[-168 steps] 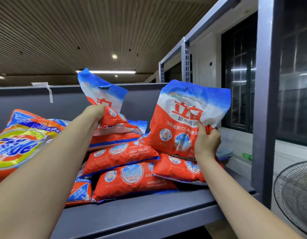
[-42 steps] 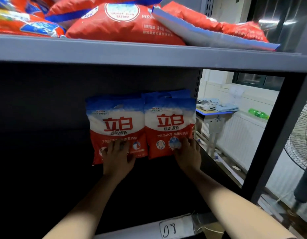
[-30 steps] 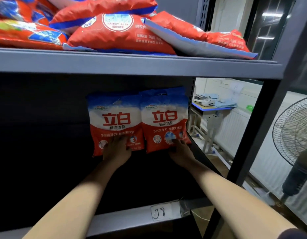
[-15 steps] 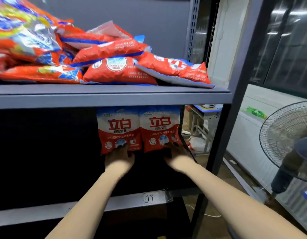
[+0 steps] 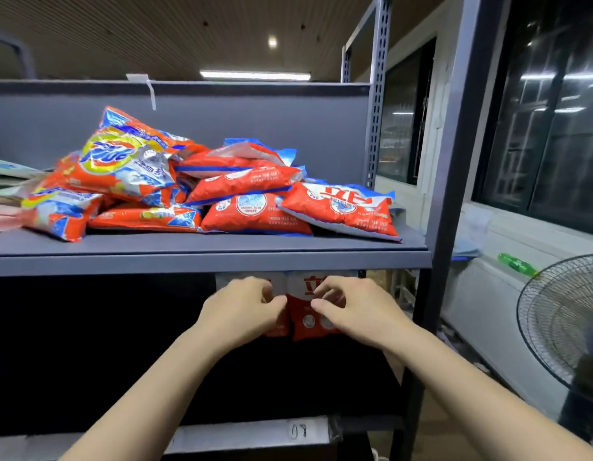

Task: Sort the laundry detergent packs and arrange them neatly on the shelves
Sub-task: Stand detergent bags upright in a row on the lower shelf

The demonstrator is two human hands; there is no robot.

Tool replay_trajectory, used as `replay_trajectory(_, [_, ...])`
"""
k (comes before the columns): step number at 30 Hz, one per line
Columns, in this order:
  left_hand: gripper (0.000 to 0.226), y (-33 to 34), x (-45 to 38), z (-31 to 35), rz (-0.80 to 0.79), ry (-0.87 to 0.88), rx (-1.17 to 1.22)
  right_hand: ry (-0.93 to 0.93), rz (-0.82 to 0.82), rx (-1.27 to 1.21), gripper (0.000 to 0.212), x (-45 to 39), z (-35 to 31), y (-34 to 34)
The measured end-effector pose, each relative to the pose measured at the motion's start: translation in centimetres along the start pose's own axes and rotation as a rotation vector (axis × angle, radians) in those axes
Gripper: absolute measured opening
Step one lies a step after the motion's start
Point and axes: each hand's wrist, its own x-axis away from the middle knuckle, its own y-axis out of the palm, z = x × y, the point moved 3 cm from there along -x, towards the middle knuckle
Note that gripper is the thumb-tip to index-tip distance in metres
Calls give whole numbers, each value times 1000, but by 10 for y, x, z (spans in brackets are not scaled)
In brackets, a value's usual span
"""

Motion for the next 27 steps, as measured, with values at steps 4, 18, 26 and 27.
replay_trajectory(4, [38,-59,-20,5,178,53,133,-35,207,-123,22,-14,-29,-40])
replay_trajectory(18, [37,-116,-171,-75,391,-140,162,505,425,159,52,-114,40,-94])
replay_trajectory(26, [55,-132,-227,-55,427,-23,72,730,399,-60,59,-140,66,-87])
replay_trajectory(27, [57,-130,-234,-52,392,-20,61,725,390,-70,51,-144,67,-86])
